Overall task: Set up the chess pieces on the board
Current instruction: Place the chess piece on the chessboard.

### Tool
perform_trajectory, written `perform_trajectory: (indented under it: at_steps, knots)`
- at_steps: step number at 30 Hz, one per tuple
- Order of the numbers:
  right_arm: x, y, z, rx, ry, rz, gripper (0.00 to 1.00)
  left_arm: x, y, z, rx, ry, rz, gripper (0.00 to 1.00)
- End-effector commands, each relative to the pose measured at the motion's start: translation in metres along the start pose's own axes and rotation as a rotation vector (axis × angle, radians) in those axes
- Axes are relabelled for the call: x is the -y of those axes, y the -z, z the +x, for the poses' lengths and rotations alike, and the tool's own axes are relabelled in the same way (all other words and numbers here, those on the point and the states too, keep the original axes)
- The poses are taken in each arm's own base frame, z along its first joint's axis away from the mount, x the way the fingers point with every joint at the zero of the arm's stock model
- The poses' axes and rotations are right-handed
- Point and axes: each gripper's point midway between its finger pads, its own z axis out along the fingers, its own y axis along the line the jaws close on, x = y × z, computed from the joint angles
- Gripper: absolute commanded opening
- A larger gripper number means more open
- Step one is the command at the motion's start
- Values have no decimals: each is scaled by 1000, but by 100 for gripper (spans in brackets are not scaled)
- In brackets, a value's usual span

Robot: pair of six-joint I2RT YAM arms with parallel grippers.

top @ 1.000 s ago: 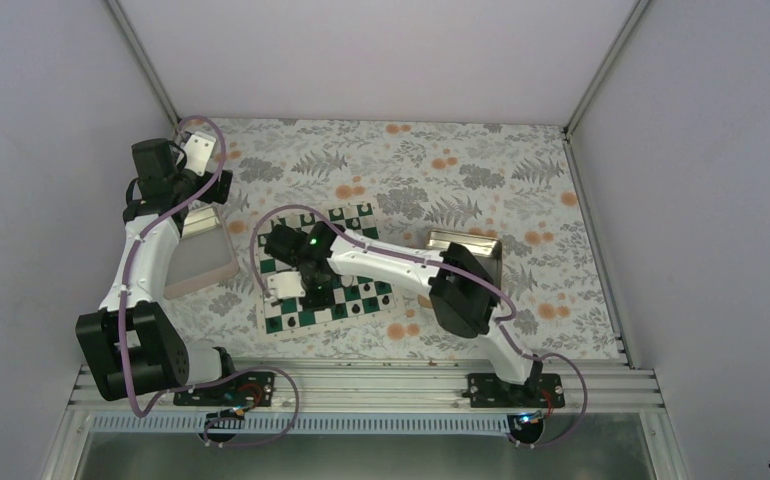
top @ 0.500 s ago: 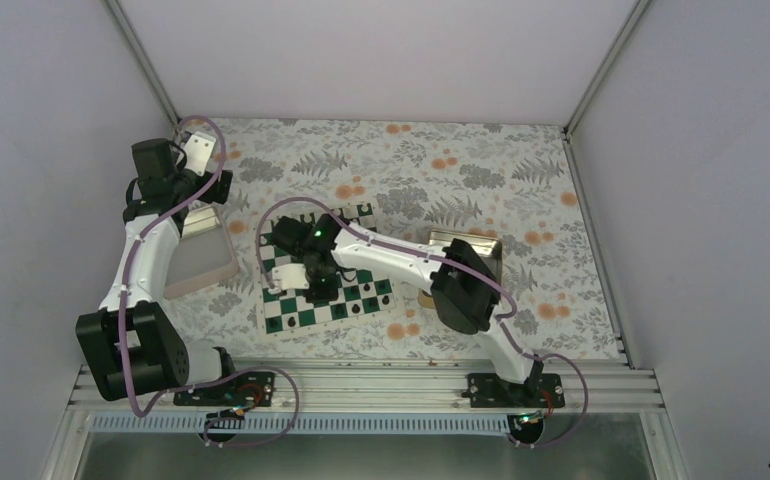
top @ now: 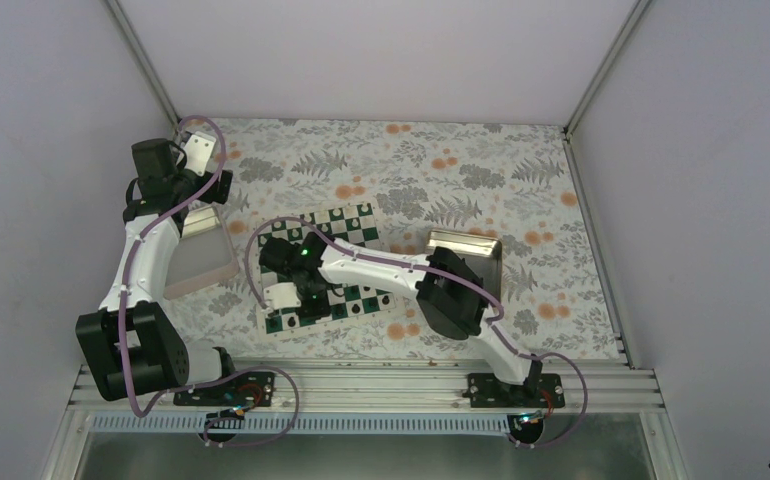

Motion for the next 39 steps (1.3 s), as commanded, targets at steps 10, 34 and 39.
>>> perform_trajectory:
  at_steps: [10,34,39]
  knots:
    - [3,-6,-13,43,6,-6,6,3,6,-3,28,-11,13,100]
    - [3,-17,-10,35,-1,-18,6,5,7,-2,31,-12,18,100]
    - [4,-19,-7,28,-3,-22,8,6,6,-2,30,-12,22,100]
